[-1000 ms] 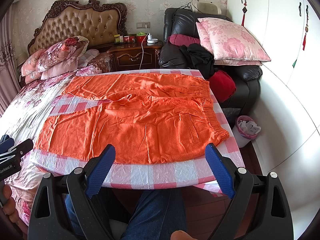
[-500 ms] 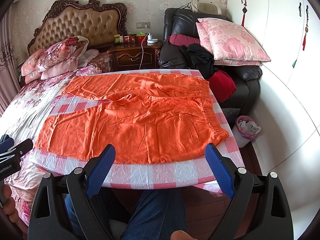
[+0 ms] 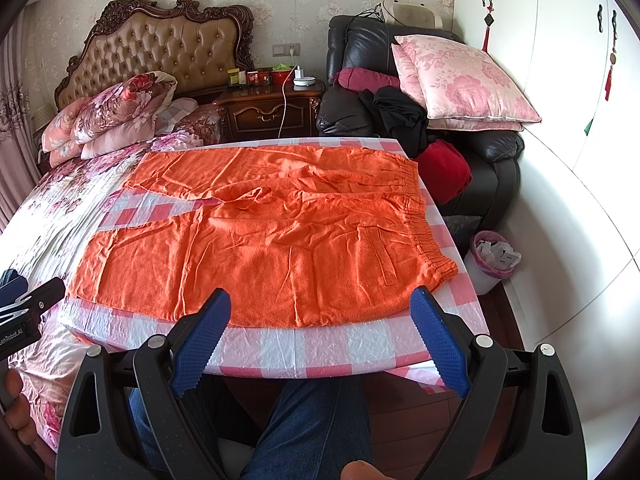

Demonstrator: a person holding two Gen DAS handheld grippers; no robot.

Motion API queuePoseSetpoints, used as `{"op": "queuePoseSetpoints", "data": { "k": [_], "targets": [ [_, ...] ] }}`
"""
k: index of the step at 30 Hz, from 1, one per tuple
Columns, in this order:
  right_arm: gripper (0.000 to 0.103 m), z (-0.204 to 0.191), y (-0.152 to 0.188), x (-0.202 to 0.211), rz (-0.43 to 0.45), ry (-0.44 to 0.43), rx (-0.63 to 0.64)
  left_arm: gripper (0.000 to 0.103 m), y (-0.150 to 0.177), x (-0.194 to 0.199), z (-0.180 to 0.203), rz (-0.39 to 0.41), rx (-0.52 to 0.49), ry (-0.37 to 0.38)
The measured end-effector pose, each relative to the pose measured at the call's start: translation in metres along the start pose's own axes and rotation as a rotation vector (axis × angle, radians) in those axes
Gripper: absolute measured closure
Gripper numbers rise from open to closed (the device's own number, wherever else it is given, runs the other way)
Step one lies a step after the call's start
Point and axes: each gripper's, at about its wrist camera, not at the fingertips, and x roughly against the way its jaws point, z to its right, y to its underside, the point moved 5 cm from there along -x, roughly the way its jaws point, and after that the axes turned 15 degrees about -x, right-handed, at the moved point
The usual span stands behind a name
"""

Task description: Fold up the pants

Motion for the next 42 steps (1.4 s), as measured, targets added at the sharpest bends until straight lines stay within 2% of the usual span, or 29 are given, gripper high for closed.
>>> {"op": "queuePoseSetpoints", "data": {
  "k": [8, 12, 14, 18, 21, 25, 29, 33, 36, 39, 40, 42],
  "targets": [
    [0.015, -0.001, -0.001, -0.003, -0.001, -0.004, -0.002, 0.001, 0.000, 0.000, -0.001, -0.001, 0.002, 0.002],
    [0.015, 0.013, -0.002, -0.019, -0.017, -0.022, -0.038, 0.001, 0.002, -0.018, -0.003, -0.002, 0.033, 0.046],
    [0.015, 0.028, -0.003, -0.048, -0.040, -0.016, -0.062, 0.001, 0.003, -0.032, -0.008, 0.002, 0.050, 0.068],
    [0.015, 0.066, -0.033, -0.106, -0.122, -0.025, -0.128, 0.001, 0.005, -0.069, -0.020, -0.018, 0.081, 0.104],
    [0.015, 0.094, -0.075, -0.165, -0.204, -0.036, -0.171, 0.002, 0.002, -0.095, -0.030, -0.038, 0.105, 0.168],
    [0.014, 0.124, -0.135, -0.244, -0.272, -0.013, -0.235, 0.002, 0.003, -0.119, -0.047, -0.045, 0.178, 0.255],
    [0.014, 0.124, -0.196, -0.327, -0.304, 0.069, -0.111, 0.003, 0.011, -0.134, -0.060, -0.075, 0.176, 0.262],
    [0.015, 0.107, -0.238, -0.387, -0.314, 0.059, 0.039, 0.007, 0.028, -0.139, -0.088, -0.116, 0.214, 0.238],
    [0.017, 0.091, -0.252, -0.428, -0.359, 0.062, 0.147, 0.013, 0.042, -0.143, -0.111, -0.158, 0.257, 0.201],
    [0.020, 0.083, -0.259, -0.457, -0.385, 0.066, 0.206, 0.017, 0.054, -0.142, -0.134, -0.196, 0.291, 0.154],
    [0.020, 0.082, -0.261, -0.470, -0.403, 0.061, 0.216, 0.017, 0.056, -0.141, -0.141, -0.201, 0.277, 0.118],
    [0.020, 0.080, -0.259, -0.483, -0.428, 0.054, 0.225, 0.017, 0.058, -0.139, -0.152, -0.213, 0.296, 0.101]
  ]
}}
